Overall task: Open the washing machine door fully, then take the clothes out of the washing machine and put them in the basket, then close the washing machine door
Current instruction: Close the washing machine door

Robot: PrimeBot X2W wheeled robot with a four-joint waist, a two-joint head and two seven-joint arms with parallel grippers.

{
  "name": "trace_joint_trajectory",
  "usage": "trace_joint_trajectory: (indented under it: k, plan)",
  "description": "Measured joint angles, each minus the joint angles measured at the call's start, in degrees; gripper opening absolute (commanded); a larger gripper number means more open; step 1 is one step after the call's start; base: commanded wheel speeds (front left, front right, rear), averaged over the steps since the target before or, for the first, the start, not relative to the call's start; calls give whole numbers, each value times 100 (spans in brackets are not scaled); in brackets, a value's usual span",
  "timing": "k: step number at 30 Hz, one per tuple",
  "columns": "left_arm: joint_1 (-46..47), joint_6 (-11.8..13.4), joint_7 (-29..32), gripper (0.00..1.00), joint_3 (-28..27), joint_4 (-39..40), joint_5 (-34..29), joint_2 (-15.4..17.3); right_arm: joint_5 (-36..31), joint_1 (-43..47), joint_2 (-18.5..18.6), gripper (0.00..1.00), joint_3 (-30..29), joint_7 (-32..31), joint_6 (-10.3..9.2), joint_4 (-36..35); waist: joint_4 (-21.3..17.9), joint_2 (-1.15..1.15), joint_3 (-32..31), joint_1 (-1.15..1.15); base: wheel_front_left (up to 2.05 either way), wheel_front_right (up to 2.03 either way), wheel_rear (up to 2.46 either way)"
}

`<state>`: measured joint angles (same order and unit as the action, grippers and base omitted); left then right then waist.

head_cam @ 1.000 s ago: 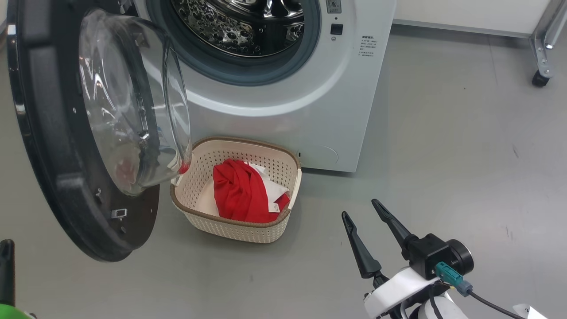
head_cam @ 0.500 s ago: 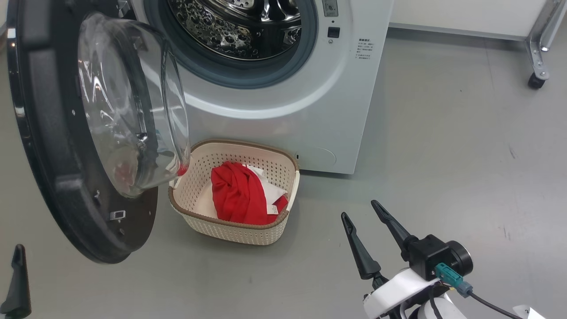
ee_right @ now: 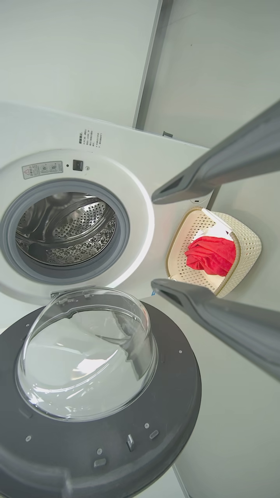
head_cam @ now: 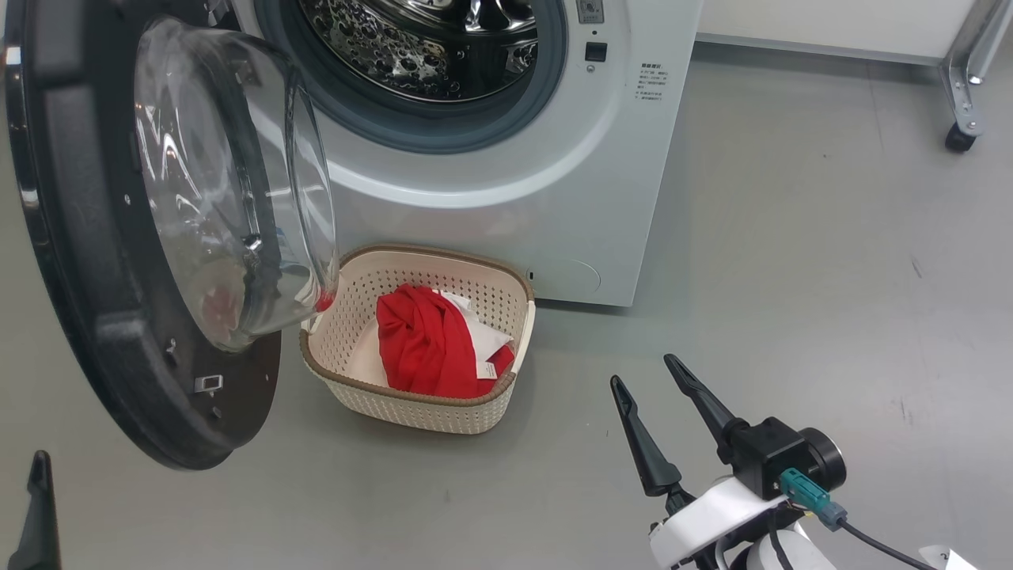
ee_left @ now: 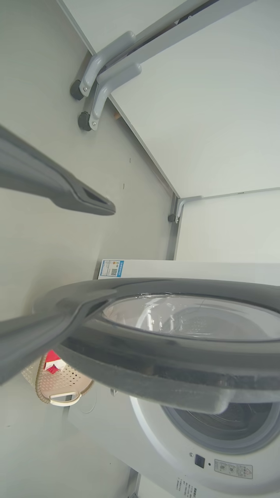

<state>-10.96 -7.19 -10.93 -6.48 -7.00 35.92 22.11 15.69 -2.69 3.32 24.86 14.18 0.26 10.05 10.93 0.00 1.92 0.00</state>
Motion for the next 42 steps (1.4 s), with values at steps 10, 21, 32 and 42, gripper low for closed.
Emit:
trace_joint_trajectory:
  k: [10,21,32,42]
  plan:
    - [9,0,-116,100,188,-178,11,55,0,-1,-2,100,-11,0,-41,-12,-11,0,-7,0,0,0,0]
    - [16,0,-197,100,383,-338,87,154,0,0,-3,100,-20,0,-41,-16,-12,0,-25,0,0,0,0]
    - [40,0,-234,100,475,-434,133,216,0,0,-4,100,-20,0,-41,-34,-9,0,-7,0,0,0,0]
    - [100,-1,-283,100,539,-525,177,248,0,0,-5,100,-24,0,-41,-36,-1,0,-23,0,0,0,0]
